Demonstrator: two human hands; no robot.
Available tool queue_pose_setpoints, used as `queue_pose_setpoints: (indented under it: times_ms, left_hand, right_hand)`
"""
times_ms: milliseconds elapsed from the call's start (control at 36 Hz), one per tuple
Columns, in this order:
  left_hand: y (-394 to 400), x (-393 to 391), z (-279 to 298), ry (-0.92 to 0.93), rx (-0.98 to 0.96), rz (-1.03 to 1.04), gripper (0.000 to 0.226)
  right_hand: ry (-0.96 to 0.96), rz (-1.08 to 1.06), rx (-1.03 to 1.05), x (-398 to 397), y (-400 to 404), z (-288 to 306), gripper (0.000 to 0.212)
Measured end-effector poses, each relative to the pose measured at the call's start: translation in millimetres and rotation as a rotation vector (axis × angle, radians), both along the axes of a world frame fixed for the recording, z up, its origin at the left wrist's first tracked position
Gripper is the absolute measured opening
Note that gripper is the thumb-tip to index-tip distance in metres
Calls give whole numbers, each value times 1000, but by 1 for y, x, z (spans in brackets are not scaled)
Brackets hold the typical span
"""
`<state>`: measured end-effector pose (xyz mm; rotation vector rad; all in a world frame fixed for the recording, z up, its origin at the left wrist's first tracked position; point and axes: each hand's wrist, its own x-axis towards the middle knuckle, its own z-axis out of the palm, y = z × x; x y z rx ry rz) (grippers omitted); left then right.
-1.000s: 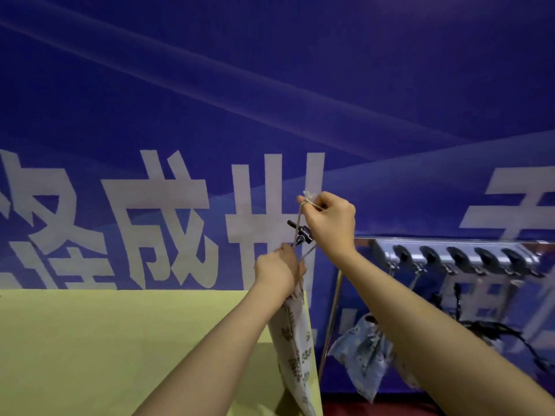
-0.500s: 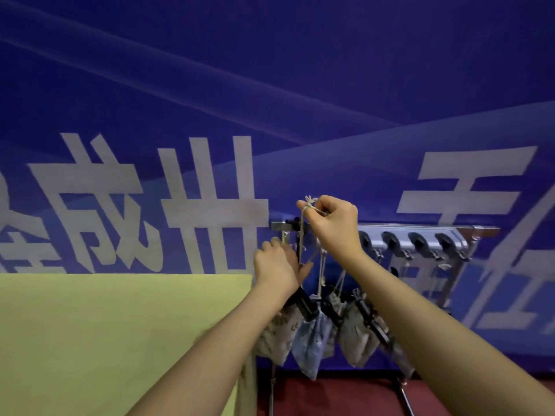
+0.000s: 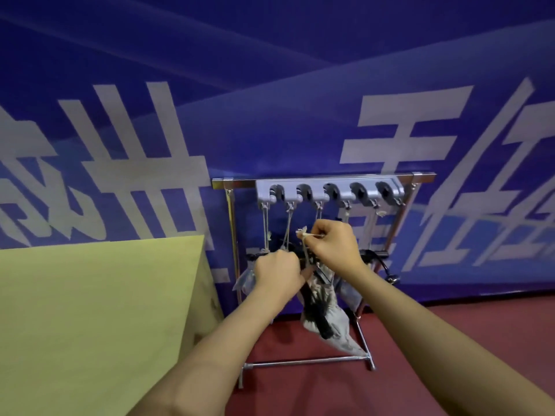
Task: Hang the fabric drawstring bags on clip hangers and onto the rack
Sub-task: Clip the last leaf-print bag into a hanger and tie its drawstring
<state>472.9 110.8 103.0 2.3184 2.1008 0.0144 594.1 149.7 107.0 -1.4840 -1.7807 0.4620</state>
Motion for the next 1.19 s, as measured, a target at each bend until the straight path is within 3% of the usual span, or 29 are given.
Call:
queue_pose_setpoints:
  times_ms: [111,306,472,556,667,861,1028,1194]
  left_hand:
    - [9,24,-8,-209,-13,-146,41]
    - [25,61,-32,-865,-307,-178,10]
    - [45,85,-52,-854,-348,-237,23]
    - [52,97,-58,-842,-366,-271,29]
    - [68,125,-62,-836,-411,-276,18]
    - [97,175,-74,-766,-416,-188,17]
    - [114,222,-80,-863,-432,-64,20]
    - [140,260,-70,-975,-342,54,14]
  right_hand:
    - [-62,-66,-52,26,-10,-14,35]
    - [-84,-142,-49,70,-12,-27,35]
    - [-170,-235,-61,108,-11,-42,17]
    - [-213,-263,-96,122,-10,-46,19]
    - [-196,-274,-148,152,5,-53,32]
    - [-163,-180,-248,200,43,-65,42]
    - [-187,-37,-326,248,76,-64,42]
    - [-138,91,-265,286,114,-46,34]
